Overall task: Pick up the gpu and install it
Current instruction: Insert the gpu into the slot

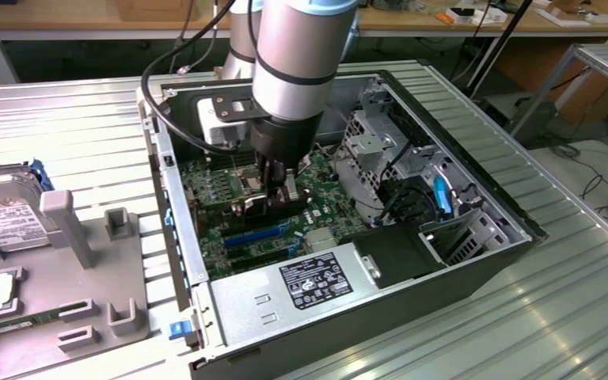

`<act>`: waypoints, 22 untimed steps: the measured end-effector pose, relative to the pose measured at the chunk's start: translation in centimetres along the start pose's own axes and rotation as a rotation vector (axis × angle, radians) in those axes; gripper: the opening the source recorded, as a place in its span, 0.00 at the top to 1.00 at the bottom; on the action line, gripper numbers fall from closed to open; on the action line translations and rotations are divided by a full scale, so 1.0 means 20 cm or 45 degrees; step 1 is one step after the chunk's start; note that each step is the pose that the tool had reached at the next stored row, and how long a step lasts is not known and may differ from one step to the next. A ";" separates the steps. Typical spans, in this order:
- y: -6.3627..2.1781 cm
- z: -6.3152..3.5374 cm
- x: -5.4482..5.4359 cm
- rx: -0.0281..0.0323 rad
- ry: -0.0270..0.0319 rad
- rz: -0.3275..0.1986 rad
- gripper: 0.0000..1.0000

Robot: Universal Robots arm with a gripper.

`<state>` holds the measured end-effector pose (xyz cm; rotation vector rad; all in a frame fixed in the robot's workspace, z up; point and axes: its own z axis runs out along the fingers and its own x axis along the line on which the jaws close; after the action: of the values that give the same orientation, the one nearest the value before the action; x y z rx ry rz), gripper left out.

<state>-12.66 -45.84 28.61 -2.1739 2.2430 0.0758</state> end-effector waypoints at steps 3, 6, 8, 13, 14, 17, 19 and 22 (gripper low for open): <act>-0.003 -0.001 0.00 -0.0158 0.0007 0.001 0.73; -0.004 -0.001 0.00 -0.0158 0.0007 0.001 0.73; -0.001 -0.001 0.00 -0.0158 0.0008 0.001 0.73; 0.000 0.000 0.00 -0.0158 0.0007 0.001 0.73; 0.000 0.000 0.00 -0.0158 0.0007 0.001 0.73; 0.000 0.000 0.00 -0.0158 0.0007 0.001 0.73; 0.000 0.000 0.00 -0.0158 0.0007 0.001 0.73; -0.016 -0.002 0.02 -0.0158 0.0003 0.001 0.73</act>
<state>-12.35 -46.20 28.62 -2.1794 2.2495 0.0898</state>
